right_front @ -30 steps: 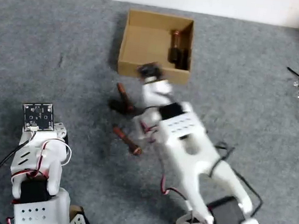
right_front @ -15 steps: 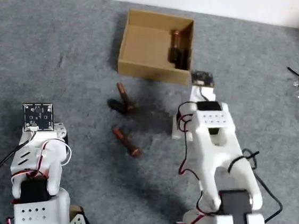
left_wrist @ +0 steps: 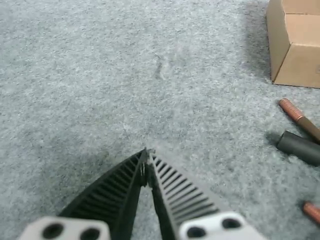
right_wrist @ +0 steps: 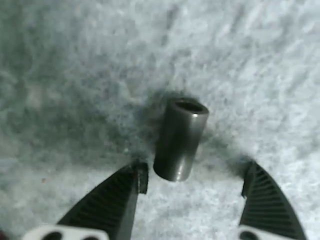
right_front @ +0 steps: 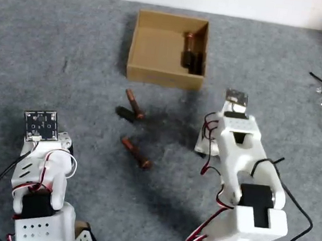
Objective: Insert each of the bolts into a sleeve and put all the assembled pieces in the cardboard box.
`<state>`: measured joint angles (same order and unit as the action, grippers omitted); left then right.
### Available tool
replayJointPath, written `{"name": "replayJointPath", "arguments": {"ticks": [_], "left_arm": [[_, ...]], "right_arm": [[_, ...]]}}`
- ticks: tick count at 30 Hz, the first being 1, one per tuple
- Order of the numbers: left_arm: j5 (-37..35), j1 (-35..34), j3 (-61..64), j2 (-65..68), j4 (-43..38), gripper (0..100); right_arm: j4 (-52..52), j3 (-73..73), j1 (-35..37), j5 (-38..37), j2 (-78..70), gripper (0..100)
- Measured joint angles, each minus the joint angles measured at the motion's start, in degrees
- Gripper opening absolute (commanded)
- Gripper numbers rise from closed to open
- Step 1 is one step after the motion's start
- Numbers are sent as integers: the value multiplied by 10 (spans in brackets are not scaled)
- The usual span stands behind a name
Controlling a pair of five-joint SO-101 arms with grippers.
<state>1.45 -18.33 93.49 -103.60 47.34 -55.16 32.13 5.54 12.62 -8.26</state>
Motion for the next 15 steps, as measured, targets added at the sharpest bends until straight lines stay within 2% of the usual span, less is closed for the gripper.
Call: {"name": "replayJointPath", "arguments": {"ticks": [5, 10, 15], "left_arm": [[0, 0, 0, 0, 0, 7], [0, 0, 0, 0, 0, 7], [0, 0, 0, 0, 0, 7]], "right_arm": [[8, -1, 0, 8, -3, 274], [8, -18, 0, 67, -11, 274], [18, -23, 0, 80, -15, 274]]}}
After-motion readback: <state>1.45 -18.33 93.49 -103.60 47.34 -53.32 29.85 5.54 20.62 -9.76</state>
